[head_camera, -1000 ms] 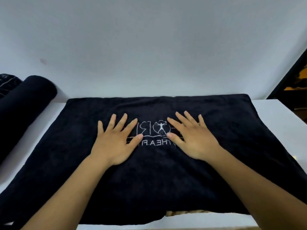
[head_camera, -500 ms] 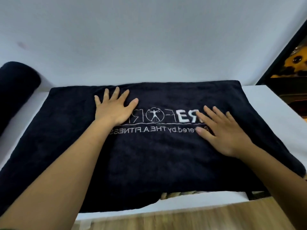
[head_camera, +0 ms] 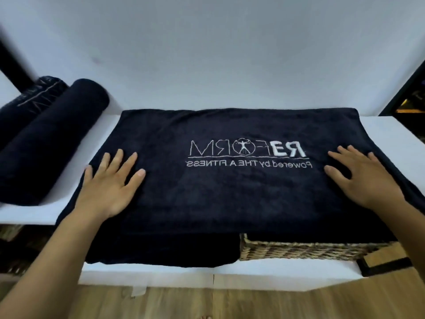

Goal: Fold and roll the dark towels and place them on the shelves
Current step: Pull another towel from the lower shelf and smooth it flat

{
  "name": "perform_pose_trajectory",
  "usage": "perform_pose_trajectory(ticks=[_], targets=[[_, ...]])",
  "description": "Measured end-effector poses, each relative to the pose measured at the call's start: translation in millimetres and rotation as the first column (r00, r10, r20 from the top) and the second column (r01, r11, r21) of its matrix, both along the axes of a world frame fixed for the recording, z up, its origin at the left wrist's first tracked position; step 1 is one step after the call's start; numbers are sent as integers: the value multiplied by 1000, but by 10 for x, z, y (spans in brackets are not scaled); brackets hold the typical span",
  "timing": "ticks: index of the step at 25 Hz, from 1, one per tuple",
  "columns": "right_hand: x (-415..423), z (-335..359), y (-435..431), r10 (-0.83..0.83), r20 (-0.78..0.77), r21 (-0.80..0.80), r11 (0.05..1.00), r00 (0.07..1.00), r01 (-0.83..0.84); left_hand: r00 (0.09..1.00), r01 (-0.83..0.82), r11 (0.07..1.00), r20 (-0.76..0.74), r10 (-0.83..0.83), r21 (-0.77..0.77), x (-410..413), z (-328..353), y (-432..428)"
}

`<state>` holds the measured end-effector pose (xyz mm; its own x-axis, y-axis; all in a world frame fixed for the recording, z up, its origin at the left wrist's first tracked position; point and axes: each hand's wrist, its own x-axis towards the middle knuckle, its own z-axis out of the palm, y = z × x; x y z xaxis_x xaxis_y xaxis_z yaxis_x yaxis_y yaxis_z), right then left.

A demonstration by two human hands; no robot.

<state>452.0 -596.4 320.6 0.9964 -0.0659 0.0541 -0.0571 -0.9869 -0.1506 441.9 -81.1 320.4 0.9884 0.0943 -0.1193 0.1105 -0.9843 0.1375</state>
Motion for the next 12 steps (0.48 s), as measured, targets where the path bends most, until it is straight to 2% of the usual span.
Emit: perform_pose_trajectory(ticks=[2,4,5,6,7,9,10,12], targets=[[47,23,40,-7,15,8,1000,1000,7,996,-86,991,-29,89,105,-11,50,69],[15,55,126,6,49,17,1000,999,-7,992,-122,954,10,124,275,27,127,-152],[-44,77,199,52,63,29,998,997,-54,997,-71,947,60,55,313,52,167,-356],[-129,90,299,132,64,37,990,989,-135,991,27,957,115,-62,288,66,202,-590],[-241,76,416,224,46,42,973,974,-226,970,158,965,148,-191,210,61,233,-845],[-532,-7,543,326,41,25,945,945,-327,897,420,906,126,-424,58,64,234,-1410],[-671,-80,503,320,78,20,946,944,-322,853,514,857,87,-515,35,71,203,-1673],[-936,-220,253,198,195,73,974,961,-215,786,618,785,5,-619,31,127,106,-2105]])
